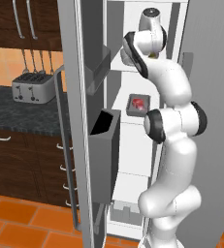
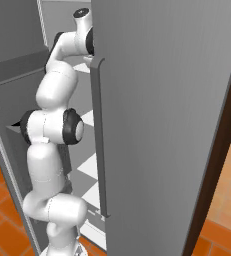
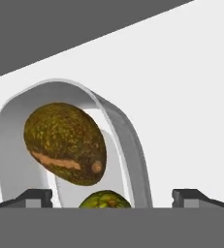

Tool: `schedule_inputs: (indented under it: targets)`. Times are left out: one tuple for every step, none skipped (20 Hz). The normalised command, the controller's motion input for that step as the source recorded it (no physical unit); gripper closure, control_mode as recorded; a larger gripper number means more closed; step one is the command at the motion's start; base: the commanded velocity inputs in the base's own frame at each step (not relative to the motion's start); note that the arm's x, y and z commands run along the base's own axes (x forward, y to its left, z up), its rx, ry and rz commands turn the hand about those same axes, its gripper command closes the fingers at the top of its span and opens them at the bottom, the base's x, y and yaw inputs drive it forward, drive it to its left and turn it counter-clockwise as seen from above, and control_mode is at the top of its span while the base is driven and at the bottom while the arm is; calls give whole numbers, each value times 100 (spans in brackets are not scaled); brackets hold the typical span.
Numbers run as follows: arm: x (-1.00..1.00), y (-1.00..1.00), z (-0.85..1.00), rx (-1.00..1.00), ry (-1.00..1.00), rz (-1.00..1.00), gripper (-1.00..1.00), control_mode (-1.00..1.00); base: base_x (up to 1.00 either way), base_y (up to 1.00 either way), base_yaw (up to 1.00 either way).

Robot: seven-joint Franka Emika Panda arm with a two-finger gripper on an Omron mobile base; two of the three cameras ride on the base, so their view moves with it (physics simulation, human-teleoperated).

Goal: Take the meat container that has the steak and place it on the second highest rack of the freezer. Then take the vegetable container that has the avocado and lime and place it on the highest rack of the freezer.

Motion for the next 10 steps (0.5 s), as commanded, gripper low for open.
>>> schedule_inputs:
  targets:
    - [-54,10,38,0,-5,0,-100,-100,0,0,0]
    - [-62,5,10,0,-13,3,-100,-100,0,0,0]
    - [-73,19,0,-4,-21,4,-100,-100,0,0,0]
    - [-87,0,0,0,-21,6,-100,-100,0,0,0]
    - [-89,0,0,0,-18,8,-100,-100,0,0,0]
    - [-99,0,0,0,-19,10,-100,-100,0,0,0]
    - [-100,0,0,-1,-19,9,-100,-100,0,0,0]
    - [-100,0,0,0,-20,10,-100,-100,0,0,0]
    - [-100,0,0,0,-17,9,-100,-100,0,0,0]
    - [-100,7,14,0,-11,7,-100,-100,0,0,0]
